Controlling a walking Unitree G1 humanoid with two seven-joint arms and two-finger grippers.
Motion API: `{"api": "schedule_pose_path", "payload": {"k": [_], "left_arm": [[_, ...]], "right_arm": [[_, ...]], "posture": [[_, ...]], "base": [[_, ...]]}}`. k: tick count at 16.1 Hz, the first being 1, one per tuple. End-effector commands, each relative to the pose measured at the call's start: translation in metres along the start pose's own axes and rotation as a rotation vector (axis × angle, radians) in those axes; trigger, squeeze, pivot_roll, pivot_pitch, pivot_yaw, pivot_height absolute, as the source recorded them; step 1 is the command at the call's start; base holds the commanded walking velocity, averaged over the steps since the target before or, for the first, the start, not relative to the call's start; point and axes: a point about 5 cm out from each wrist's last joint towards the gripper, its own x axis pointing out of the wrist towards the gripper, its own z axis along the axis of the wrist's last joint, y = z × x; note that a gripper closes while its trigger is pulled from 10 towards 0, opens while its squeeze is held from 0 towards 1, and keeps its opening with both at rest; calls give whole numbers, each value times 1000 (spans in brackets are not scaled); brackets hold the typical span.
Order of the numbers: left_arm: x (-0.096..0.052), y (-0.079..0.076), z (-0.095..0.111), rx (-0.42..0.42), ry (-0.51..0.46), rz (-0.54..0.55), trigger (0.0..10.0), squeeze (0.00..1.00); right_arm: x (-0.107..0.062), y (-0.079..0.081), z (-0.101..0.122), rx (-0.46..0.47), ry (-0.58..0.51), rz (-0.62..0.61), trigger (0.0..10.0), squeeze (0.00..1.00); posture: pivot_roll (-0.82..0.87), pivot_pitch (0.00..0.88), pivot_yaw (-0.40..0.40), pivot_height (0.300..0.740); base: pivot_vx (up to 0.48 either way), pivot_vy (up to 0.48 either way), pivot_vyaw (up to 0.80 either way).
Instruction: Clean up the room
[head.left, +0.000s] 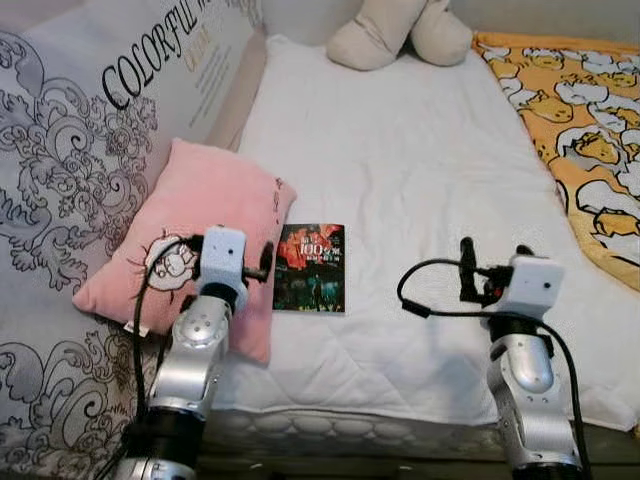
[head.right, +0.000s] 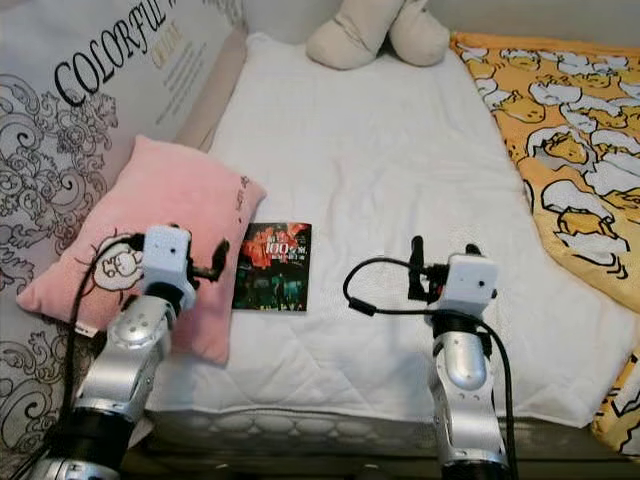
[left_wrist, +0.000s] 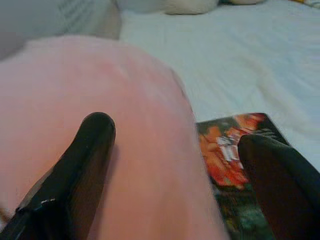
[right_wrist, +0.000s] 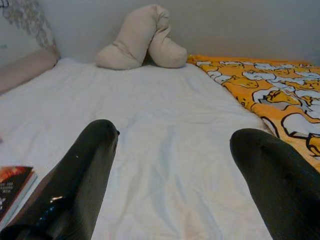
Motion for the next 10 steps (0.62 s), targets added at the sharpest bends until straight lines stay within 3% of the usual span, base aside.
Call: {"api": "schedule_pose_path", "payload": {"k": [1,2,5,8,10], "left_arm": [[3,-5,7,-1,-24,-57,10000,1000],[6,-11,15,24,-72,-96,10000,0],[10,-14,23,1,-114,-99,10000,0],[12,-17,24,-12,-134,-132,10000,0],[13,-18,25,-21,-149,-126,10000,0]], "right_arm": [[7,5,7,-25,-31,38,10000,0],[11,11,10,-34,-44,74,10000,0],[14,15,12,-41,-54,115,10000,0],[14,11,8,-45,-25,98,10000,0],[12,11,6,-50,-16,98,10000,12]], "posture": [[-142,0,68,736],[-143,0,68,736],[-155,0,71,736],[-173,0,70,736],[-173,0,65,736]], "base": [[0,-424,0],[300,-371,0],[312,-359,0],[351,-321,-588],[0,0,-556]]}}
